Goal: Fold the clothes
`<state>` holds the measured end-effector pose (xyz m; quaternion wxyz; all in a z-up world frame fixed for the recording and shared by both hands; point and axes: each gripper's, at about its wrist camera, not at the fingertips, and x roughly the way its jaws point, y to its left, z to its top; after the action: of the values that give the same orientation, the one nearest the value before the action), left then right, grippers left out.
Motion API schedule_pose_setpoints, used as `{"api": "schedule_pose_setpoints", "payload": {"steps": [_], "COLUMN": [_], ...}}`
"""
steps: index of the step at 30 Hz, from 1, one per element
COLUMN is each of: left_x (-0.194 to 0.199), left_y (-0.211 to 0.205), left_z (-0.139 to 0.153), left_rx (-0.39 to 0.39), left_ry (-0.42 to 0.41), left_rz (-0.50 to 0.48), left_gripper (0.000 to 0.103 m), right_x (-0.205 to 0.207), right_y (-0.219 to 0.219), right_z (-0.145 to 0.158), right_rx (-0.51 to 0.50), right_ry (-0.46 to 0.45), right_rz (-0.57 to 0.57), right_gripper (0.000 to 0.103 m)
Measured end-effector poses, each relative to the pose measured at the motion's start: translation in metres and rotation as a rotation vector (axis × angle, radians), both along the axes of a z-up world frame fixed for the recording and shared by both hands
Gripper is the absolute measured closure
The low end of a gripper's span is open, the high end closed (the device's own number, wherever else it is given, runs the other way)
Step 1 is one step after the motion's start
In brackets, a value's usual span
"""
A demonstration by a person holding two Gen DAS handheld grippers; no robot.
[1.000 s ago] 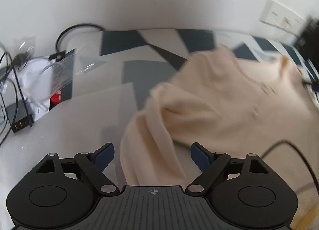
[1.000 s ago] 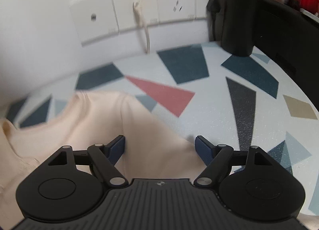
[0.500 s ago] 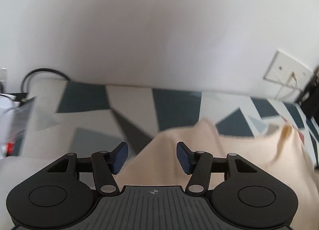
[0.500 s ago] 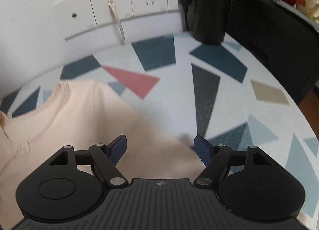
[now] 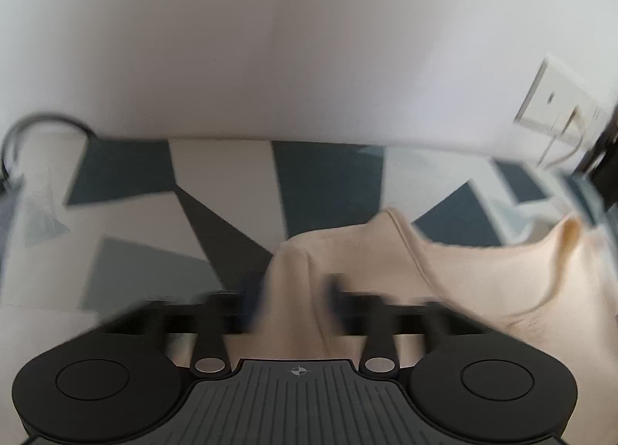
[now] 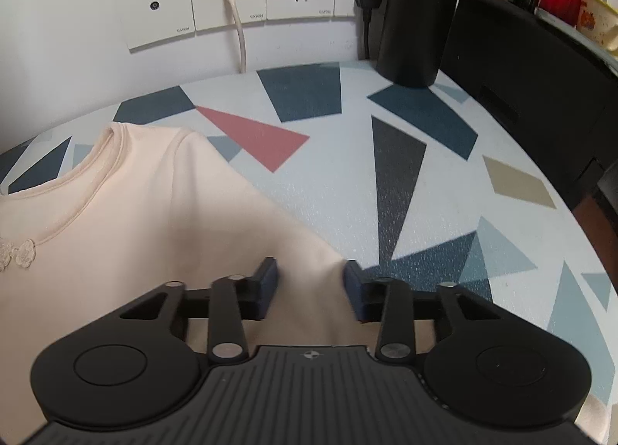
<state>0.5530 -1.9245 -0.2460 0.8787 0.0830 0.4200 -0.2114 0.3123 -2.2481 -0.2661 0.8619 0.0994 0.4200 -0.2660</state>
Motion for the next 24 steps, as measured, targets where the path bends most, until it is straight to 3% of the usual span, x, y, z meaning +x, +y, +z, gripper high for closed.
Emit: {"api": "schedule_pose_setpoints", "payload": {"steps": [2,4,9,12,16,17,19,22,24], "left_x": [0.001,0.004,0.012,0.016,0.006,-0.001,-0.019,-0.052,-0.073], "left_y": [-0.003,-0.004,-0.006,-0.003,0.005,0.005,0.005,0.003,-0.002], "left_z": [-0.001,-0.003,-0.002,0.000,0.013,0.019,0.033,0.045,0.044], "left_rx": [-0.008,-0.025,-0.049,-0.080,-0.107,-0.102,-0.096,-0.093,-0.064], "left_ry": [-0.019,-0.028,-0.017,0.018,0.003,-0.014,-0.040,-0.057,-0.036], "left_rz": [0.013,0.033,0.066,0.097,0.125,0.121,0.111,0.053,0.018], "left_gripper": [0.093,0.093,0.091,0.085,0.066,0.061,0.034,0.015,0.014], "right_x": [0.001,0.005,0.024,0.033,0.030,0.025,0.011,-0.006,-0.017], "right_y": [-0.001,-0.004,-0.023,-0.037,-0.055,-0.059,-0.061,-0.056,-0.051], "right_z": [-0.002,-0.004,-0.008,-0.011,-0.004,-0.002,0.005,0.017,0.026], "right_rx": [-0.033,-0.069,-0.105,-0.120,0.007,0.051,0.102,0.127,0.160], "right_ry": [-0.016,-0.026,-0.046,-0.049,-0.077,-0.098,-0.148,-0.182,-0.204], "right_rz": [-0.007,-0.013,-0.050,-0.073,-0.121,-0.137,-0.162,-0.170,-0.163], "right_gripper": [0.087,0.091,0.092,0.092,0.092,0.088,0.080,0.065,0.057]}}
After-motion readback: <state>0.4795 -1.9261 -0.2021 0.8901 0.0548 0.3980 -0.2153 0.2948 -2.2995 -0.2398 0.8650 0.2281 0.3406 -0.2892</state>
